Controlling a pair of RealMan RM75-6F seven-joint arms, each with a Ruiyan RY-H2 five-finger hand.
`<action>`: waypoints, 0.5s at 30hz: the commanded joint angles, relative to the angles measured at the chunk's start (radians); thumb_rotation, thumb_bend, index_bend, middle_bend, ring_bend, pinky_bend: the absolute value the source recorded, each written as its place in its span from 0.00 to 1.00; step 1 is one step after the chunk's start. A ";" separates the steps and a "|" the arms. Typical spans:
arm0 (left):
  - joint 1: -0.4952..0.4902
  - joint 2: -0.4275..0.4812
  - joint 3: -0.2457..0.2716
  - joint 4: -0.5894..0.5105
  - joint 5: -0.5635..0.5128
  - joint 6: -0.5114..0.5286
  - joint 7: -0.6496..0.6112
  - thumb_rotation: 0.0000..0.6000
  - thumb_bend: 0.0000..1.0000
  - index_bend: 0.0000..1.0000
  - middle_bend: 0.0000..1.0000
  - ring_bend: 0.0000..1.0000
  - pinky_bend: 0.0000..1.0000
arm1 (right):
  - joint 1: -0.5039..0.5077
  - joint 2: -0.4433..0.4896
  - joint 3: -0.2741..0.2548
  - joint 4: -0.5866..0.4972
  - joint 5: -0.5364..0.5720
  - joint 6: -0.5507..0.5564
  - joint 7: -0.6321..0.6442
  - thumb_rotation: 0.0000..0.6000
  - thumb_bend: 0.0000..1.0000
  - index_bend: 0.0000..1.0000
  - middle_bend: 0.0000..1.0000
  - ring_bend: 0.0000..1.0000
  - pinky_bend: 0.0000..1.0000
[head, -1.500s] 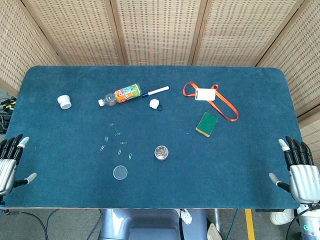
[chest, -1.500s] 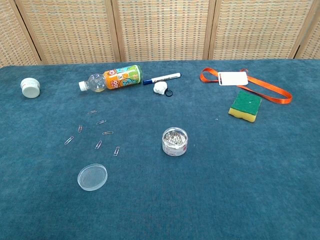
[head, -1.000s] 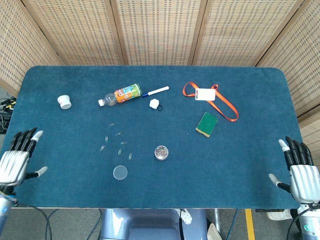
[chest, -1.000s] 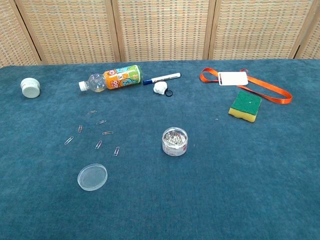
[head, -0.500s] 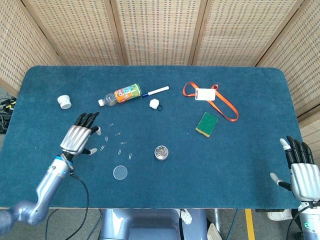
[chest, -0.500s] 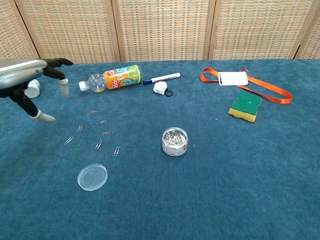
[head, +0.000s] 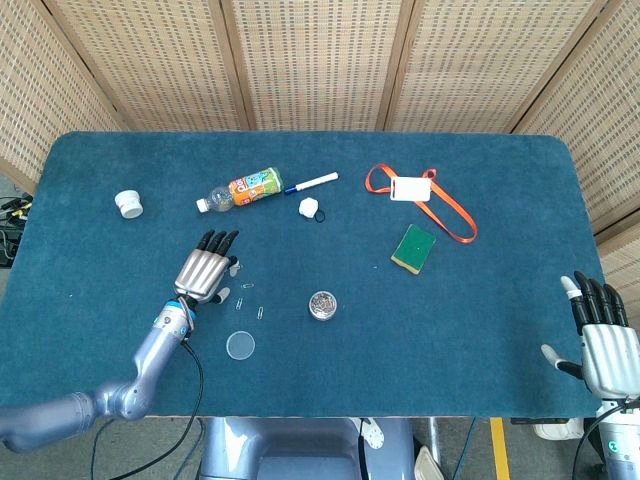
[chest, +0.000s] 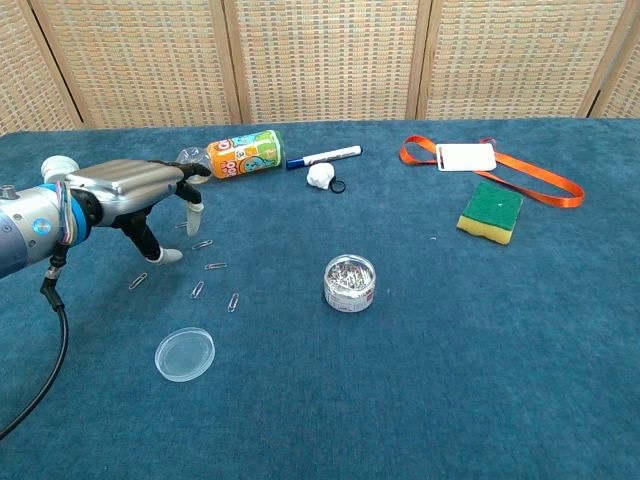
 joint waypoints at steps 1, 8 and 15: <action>-0.017 -0.021 0.004 0.021 -0.022 -0.006 0.016 1.00 0.30 0.49 0.00 0.00 0.00 | 0.002 -0.002 0.001 0.003 0.004 -0.006 -0.001 1.00 0.00 0.00 0.00 0.00 0.00; -0.045 -0.069 0.014 0.090 -0.064 -0.024 0.009 1.00 0.30 0.49 0.00 0.00 0.00 | 0.006 -0.005 0.002 0.012 0.013 -0.017 0.000 1.00 0.00 0.00 0.00 0.00 0.00; -0.077 -0.107 0.010 0.140 -0.097 -0.042 0.003 1.00 0.30 0.49 0.00 0.00 0.00 | 0.008 -0.006 0.006 0.016 0.022 -0.021 0.004 1.00 0.00 0.00 0.00 0.00 0.00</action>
